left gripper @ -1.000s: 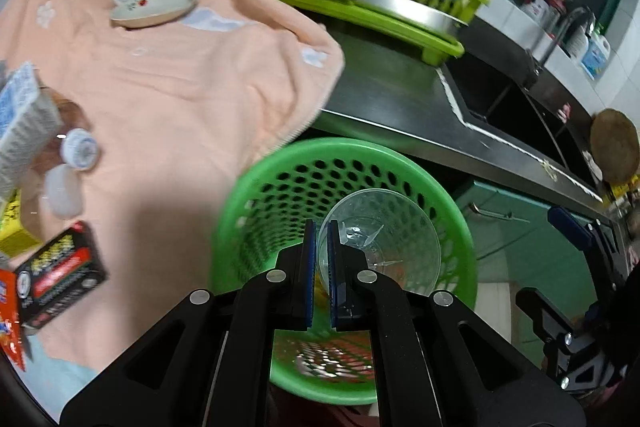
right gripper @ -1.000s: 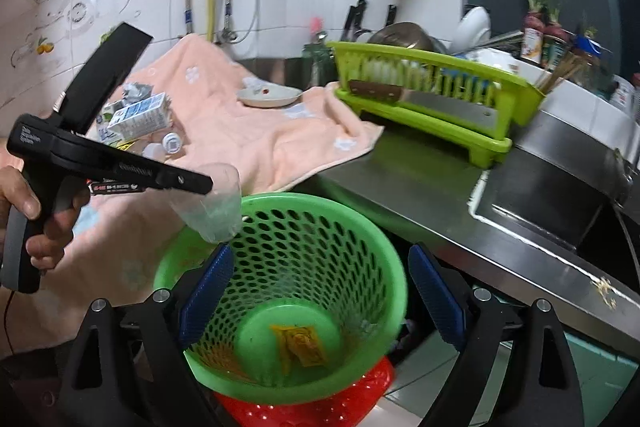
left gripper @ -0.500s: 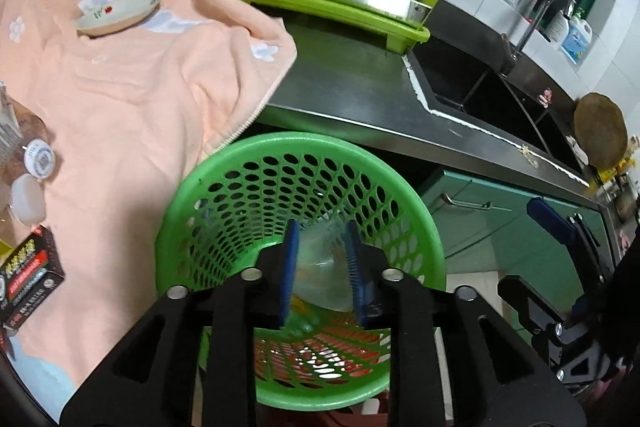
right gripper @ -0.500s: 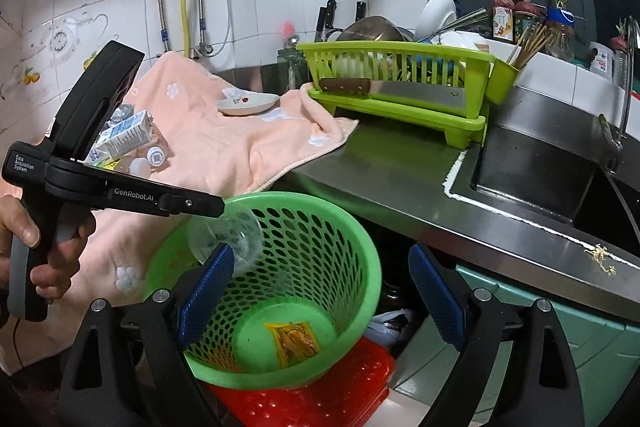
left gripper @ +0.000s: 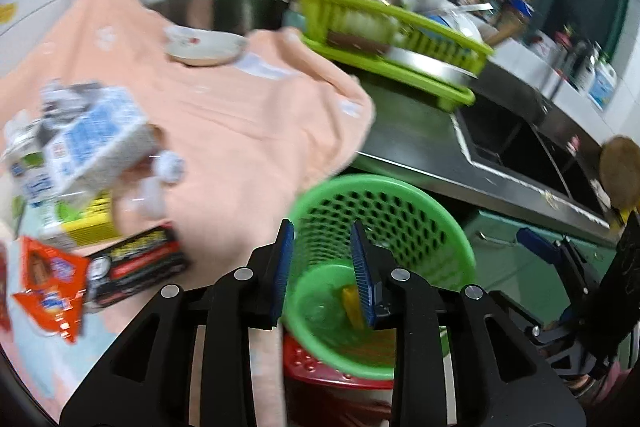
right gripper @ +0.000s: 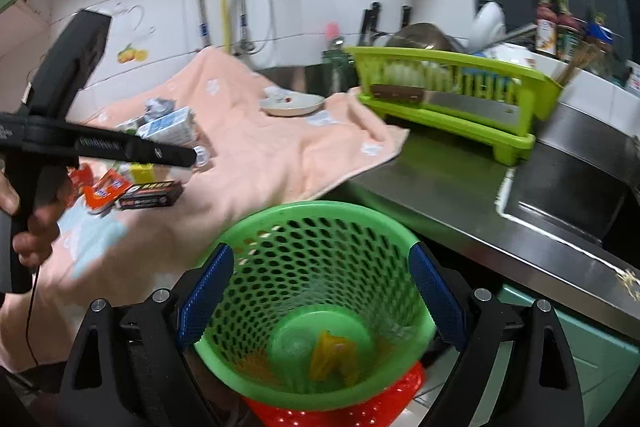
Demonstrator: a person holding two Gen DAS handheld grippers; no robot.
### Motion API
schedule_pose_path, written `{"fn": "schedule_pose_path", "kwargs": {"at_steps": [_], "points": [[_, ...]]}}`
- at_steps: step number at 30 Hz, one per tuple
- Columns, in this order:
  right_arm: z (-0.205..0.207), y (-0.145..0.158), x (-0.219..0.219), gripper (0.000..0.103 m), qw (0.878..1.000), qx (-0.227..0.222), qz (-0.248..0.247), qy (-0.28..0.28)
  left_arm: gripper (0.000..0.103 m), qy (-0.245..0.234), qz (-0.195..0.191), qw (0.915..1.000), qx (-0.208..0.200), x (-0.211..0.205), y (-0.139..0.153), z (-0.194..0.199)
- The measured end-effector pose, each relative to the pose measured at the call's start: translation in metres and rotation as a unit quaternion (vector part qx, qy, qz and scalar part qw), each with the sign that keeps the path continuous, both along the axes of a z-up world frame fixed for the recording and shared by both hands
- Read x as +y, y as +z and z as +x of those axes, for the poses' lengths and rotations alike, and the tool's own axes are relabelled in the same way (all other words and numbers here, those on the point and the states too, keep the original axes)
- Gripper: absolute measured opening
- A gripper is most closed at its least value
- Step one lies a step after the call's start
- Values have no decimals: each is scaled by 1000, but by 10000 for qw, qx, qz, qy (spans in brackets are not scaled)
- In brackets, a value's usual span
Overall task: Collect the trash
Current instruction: 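Carry the clear plastic cup over the green basket and release it with left tool, then grasp the red paper cup with left tool while right tool grasps orange wafer wrapper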
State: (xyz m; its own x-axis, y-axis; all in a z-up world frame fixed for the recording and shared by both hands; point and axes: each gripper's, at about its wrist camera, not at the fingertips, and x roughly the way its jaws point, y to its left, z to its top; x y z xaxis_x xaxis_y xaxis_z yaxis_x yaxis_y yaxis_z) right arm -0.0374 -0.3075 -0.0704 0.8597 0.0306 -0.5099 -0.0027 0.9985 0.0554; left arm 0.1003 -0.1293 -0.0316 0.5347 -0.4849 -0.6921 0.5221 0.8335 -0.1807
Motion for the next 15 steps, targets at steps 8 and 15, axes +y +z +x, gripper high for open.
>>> {"fn": "schedule_pose_path", "kwargs": {"at_steps": [8, 15], "points": [[29, 8, 48, 86, 9970, 87, -69, 772, 34, 860, 204, 9959, -211, 77, 9, 6], [59, 13, 89, 86, 9883, 269, 68, 1501, 41, 1627, 348, 9859, -199, 150, -1, 15]]}}
